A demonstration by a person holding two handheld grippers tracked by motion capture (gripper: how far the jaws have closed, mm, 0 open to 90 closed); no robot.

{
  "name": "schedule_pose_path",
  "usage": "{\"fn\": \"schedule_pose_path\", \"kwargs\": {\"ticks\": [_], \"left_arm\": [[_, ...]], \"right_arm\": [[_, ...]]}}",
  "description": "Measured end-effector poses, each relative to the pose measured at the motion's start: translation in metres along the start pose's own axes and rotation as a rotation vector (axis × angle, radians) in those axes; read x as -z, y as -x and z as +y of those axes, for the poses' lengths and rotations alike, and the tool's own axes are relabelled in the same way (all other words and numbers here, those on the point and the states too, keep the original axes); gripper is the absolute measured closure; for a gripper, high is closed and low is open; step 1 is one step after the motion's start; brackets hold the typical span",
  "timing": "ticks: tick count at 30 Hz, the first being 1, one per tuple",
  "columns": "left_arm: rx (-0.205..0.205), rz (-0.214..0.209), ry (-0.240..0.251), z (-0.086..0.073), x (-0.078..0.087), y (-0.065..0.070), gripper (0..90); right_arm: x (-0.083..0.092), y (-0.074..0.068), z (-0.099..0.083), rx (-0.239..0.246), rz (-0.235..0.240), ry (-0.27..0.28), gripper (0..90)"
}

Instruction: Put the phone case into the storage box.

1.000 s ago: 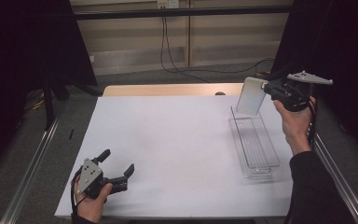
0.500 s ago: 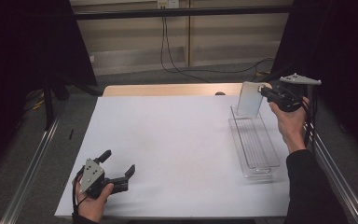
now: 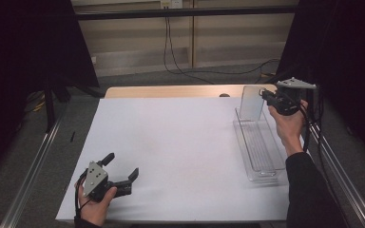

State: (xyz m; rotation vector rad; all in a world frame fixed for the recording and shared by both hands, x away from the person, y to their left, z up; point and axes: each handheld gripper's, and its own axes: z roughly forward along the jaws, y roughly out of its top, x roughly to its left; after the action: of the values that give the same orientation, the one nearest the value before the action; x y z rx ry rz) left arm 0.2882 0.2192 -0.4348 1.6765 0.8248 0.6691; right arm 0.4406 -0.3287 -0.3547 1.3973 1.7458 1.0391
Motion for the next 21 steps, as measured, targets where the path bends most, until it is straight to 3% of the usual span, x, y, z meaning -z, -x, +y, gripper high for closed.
{"fn": "schedule_pose_path", "kwargs": {"ticks": [2, 14, 21], "left_arm": [[-0.007, 0.0, -0.003, 0.0, 0.0, 0.0, 2.7], [-0.014, 0.011, -0.009, -0.001, 0.0, -0.001, 2.9], [-0.014, 0.01, -0.009, -0.001, 0.0, 0.0, 2.9]], "right_arm": [[-0.002, -0.002, -0.003, 0.002, -0.023, 0.002, 84.6], [-0.011, -0.007, -0.014, 0.009, -0.057, -0.009, 84.6], [-0.016, -0.008, -0.021, 0.003, -0.048, -0.021, 84.6]]}}
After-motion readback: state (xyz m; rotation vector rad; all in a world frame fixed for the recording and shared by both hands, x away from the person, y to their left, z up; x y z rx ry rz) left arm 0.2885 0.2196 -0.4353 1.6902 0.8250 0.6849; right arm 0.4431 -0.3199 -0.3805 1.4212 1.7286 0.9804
